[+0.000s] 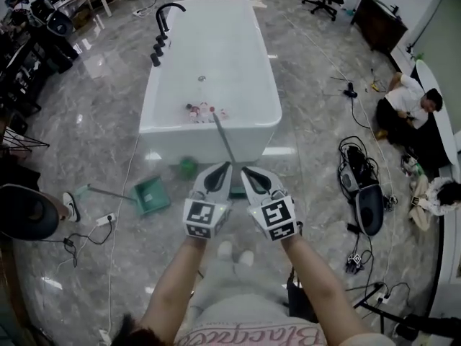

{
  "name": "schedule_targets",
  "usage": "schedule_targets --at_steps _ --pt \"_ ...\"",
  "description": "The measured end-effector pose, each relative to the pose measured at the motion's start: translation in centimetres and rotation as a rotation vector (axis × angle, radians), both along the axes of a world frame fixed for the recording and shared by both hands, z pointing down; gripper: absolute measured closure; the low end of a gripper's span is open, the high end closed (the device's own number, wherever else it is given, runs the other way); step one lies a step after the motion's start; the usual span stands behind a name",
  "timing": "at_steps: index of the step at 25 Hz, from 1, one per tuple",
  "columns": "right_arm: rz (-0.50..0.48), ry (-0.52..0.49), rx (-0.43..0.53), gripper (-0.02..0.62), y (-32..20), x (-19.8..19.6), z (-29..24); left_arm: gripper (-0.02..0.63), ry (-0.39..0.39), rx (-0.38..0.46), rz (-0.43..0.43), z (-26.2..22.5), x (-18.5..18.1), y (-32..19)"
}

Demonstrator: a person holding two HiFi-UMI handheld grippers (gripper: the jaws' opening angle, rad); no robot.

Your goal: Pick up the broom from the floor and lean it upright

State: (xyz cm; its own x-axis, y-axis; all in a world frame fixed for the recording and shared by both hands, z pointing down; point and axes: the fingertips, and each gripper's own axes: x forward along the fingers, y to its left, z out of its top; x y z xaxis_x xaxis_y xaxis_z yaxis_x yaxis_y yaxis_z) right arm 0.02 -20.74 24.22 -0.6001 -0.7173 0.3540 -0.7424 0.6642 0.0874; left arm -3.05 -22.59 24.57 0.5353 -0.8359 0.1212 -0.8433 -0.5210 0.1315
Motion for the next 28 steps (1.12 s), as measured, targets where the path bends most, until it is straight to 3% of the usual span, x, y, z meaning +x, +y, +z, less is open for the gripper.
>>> schedule_targets --at_steps 4,13,28 --pt "0.066 -0.036 0.078 0.594 0.8 2.2 -4.8 0.607 0.042 0.063 0.024 -4.7 1.4 1.0" --pt "0.121 -0.053 0.192 0.594 -0.3 4.1 -10.1 0.607 0.044 0.186 0.073 -11.8 4.8 0.2" --pt "0.156 -0.109 0.245 0.595 -0.7 5.5 -13.6 0.607 0.005 0.24 0.106 -14.5 7.1 0.2"
